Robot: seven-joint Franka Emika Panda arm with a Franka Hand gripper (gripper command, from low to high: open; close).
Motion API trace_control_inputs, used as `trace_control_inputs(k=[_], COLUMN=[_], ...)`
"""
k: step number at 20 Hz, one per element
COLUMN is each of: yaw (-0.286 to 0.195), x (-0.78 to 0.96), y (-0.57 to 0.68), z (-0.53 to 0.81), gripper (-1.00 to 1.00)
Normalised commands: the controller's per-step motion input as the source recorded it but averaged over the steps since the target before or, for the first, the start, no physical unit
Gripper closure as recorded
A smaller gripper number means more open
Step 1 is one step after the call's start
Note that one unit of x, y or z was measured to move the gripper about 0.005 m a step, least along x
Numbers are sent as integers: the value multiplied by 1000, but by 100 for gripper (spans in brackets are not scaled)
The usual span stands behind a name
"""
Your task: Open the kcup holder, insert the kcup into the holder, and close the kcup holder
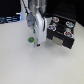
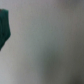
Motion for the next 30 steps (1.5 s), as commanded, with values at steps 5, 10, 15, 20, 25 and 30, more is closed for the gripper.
trace_control_inputs(k=[5,10,15,20,25,30], yaw=[-64,-174,-165,-110,3,-33], x=[-467,-186,-75,-95,-258,-524], y=[-3,-309,-386,-170,279,37], z=[-183,-181,-226,-213,0,-37], gripper=[-100,-100,-100,-100,-100,-100])
